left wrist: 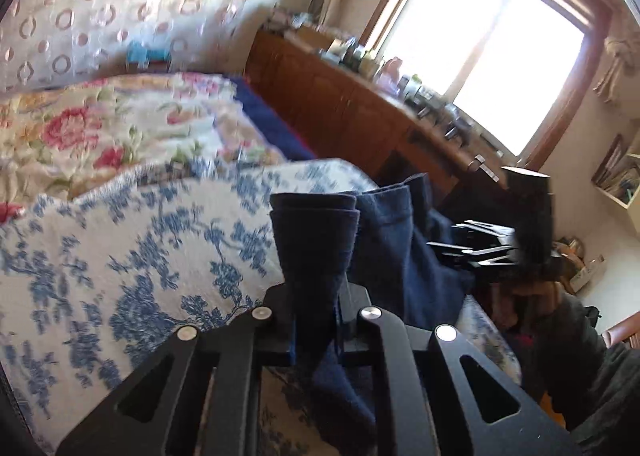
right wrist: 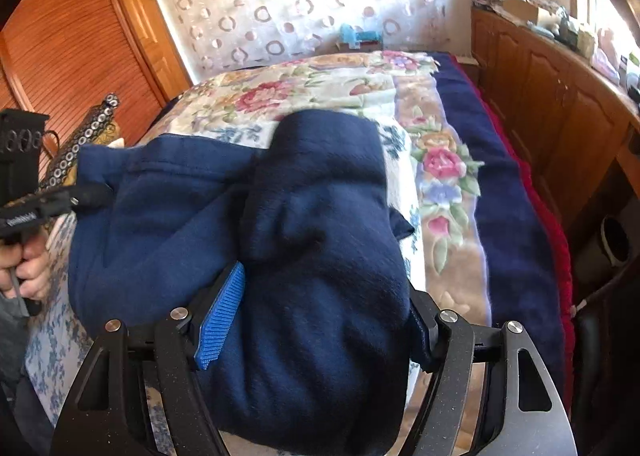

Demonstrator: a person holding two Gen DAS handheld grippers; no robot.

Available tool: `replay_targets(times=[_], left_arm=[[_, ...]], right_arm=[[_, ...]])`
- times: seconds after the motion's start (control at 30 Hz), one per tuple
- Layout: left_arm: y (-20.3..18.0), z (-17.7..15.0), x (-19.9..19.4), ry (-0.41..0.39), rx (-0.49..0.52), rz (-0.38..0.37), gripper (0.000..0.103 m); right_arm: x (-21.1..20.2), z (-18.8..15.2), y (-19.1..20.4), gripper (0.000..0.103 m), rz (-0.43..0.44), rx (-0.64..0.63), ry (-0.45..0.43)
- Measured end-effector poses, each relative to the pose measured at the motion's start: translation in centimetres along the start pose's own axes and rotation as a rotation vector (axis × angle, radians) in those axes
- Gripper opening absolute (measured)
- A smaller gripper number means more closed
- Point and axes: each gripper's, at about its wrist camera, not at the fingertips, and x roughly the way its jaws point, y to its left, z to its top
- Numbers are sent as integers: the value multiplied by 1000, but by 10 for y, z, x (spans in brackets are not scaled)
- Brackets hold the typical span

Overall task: Fold small clothes
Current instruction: 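Lift the folded shirt with both grippers and carry it toward the clothes stack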

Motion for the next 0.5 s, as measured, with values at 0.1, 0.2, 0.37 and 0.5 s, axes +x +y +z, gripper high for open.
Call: replay_targets(times=[0.1,0.2,0.37,0.5], left_arm=[[5,4,-26,-38,-1,18,9],[23,3,-37,-40,-6,88,9],[46,-12,-29,-1,-36,120,9],[52,-18,-19,15,-50,129,9]], right_arm=[[0,9,14,73,15,-36,-7],[10,17,29,75,11,-78,3],[39,21,35,77,43,-68,55],[51,22,32,78,103,-15,84]])
